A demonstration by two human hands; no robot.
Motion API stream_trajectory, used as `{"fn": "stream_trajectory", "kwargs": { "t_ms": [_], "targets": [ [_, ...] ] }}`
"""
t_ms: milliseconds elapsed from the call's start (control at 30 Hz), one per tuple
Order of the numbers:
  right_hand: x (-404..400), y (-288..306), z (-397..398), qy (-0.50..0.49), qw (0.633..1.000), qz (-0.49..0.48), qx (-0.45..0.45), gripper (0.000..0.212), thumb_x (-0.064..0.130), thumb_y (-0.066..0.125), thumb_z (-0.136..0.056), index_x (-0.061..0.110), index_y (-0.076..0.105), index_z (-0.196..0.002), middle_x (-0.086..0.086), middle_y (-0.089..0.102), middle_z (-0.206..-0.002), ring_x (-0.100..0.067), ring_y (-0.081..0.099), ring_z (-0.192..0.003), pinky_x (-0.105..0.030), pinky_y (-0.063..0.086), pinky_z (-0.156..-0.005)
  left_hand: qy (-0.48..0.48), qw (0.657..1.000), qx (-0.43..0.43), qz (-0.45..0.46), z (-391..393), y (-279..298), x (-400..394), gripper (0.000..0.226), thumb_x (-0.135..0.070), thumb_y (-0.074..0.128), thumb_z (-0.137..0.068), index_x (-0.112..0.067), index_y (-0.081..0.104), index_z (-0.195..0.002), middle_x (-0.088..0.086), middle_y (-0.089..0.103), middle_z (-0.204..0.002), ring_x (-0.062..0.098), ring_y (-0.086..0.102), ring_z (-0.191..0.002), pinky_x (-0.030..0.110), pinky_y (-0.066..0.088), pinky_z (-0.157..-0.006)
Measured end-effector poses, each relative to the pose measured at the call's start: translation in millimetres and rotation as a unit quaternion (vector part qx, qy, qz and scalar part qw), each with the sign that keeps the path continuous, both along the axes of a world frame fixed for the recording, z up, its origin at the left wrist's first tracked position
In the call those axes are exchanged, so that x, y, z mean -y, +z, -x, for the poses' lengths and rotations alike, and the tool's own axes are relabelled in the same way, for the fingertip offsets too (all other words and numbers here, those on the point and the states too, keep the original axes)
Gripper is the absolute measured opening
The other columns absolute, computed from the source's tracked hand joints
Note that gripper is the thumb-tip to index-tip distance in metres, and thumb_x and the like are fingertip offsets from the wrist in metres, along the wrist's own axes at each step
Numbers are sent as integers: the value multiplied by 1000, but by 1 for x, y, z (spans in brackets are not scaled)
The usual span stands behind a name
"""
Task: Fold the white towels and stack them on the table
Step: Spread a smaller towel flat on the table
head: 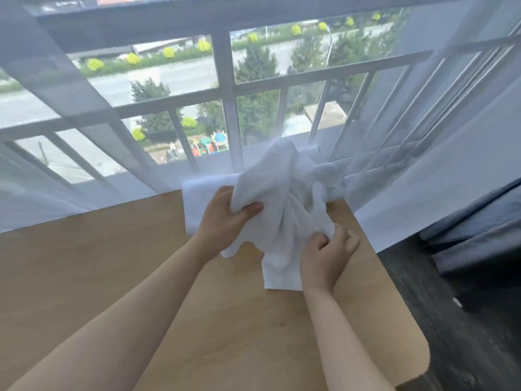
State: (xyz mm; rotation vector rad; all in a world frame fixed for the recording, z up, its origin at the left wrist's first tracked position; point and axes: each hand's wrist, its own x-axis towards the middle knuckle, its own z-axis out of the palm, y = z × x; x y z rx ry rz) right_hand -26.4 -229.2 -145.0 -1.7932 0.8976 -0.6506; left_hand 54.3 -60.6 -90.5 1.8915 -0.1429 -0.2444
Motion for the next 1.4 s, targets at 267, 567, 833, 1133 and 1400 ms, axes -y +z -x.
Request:
{"fn": "stream_trajectory", "kwargs": {
  "t_ms": [267, 567, 833, 1133, 1400],
  "targets": [
    [-144, 37, 59, 116, 989, 74, 57, 29, 13, 41, -78, 9, 60, -99, -3, 60, -95, -20, 51, -82, -29, 36, -67, 68, 995, 64, 17, 112, 41, -186, 47, -28, 68, -90, -68, 54, -111, -31, 68, -111, -9, 65, -102, 8, 50, -73],
    [-364, 24, 144, 382, 916, 124, -17, 25, 12, 47, -89, 22, 55, -111, 12, 55, -94, -13, 50, -82, -29, 36, -68, 269, 954, 34, -128, 284, 17, -441, 43, -31, 65, -94, -67, 53, -115, -44, 62, -95, -27, 54, -88, 7, 43, -60],
    [-501, 29, 153, 491, 862, 123, -30, 32, 12, 42, -90, 33, 45, -114, 13, 51, -108, -8, 48, -90, -31, 37, -72, 344, 898, 84, -263, 329, -19, -566, 40, -26, 65, -93, -24, 54, -132, -1, 63, -124, 27, 59, -108, 43, 49, -82],
    [-574, -9, 122, 537, 761, 324, -168, 58, 11, 47, -94, 12, 33, -150, -11, 31, -154, -31, 29, -141, -43, 25, -114, 372, 888, -270, -22, 303, -82, -653, 93, -95, 52, -56, -24, 63, -115, -10, 68, -106, 20, 64, -103, 44, 53, -92],
    [-660, -42, 124, 642, 728, 156, -183, 58, 36, 29, -107, 17, 14, -159, 2, 17, -166, -13, 8, -153, -29, 13, -123, 295, 893, -331, 79, 257, -105, -673, 44, -78, 63, -69, -35, 71, -78, 0, 75, -82, 17, 70, -76, 39, 52, -74]
  ]
}}
